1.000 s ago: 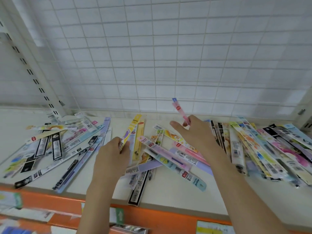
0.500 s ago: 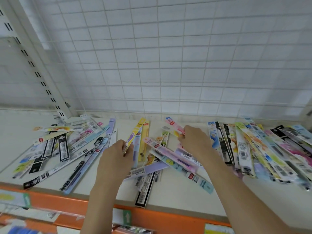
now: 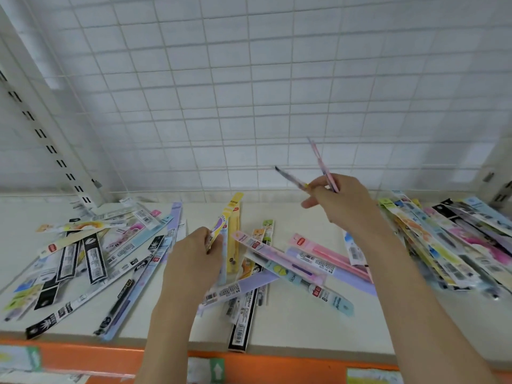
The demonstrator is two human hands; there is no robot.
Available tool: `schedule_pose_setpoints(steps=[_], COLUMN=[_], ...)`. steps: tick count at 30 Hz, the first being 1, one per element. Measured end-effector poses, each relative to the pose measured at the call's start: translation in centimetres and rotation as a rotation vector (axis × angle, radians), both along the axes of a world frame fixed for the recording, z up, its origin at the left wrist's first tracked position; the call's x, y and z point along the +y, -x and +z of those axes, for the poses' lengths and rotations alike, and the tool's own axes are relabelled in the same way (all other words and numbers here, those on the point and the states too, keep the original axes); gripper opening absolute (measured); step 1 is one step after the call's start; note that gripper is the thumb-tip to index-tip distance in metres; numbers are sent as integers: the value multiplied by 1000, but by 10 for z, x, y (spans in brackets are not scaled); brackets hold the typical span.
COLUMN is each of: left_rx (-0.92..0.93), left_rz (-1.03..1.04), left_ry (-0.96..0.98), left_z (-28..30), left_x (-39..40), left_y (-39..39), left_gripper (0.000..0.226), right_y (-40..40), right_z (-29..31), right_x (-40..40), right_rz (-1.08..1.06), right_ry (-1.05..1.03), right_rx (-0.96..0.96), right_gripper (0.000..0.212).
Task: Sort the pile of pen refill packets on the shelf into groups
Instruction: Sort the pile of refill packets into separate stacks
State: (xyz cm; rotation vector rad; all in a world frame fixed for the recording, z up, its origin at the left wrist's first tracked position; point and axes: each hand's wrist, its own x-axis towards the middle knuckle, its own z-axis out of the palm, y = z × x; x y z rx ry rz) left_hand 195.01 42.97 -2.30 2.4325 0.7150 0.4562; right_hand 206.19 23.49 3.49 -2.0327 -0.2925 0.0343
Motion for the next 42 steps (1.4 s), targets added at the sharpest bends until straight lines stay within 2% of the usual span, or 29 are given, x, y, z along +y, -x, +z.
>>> schedule_pose_setpoints(steps=[5, 7, 12, 15, 18, 21, 24, 27, 32, 37, 42], left_rx=[-3, 4, 81, 92, 175, 238, 236, 206, 169, 185, 151], left_rz=[-54, -83, -300, -337, -325, -267, -208, -165, -67, -1, -17], left_ry=[-20, 0, -96, -52, -45, -115, -120, -55, 7, -9, 3], left_z=[0, -2, -6, -7, -10, -16, -20, -20, -19, -15, -7], left_x=[-7, -12, -27, -43, -58, -70, -72, -70, -69, -65, -61], left_y=[-11, -15, -30, -38, -44, -46, -46, -45, -39, -34, -27], left_gripper=[41, 40, 18, 27, 33, 32, 36, 44, 37, 36, 19], right_y=[9, 12, 13, 15, 16, 16, 19, 20, 18, 18, 22], right_z=[-12, -21, -37, -42, -46, -50, -53, -56, -62, -62, -59], right_x=[-6, -10, -19, -29, -39, -44, -47, -48, -45, -42, -39], right_rz=[-67, -46, -33, -44, -28, 7, 52, 76, 109, 135, 154], right_ry=[71, 110, 264, 244, 282, 422, 446, 462, 415, 425, 421], right_rx=[-20, -22, -21, -1, 39, 65, 100, 91, 128, 133, 133], right_gripper=[25, 22, 15, 21, 36, 27, 15, 27, 18, 11, 13])
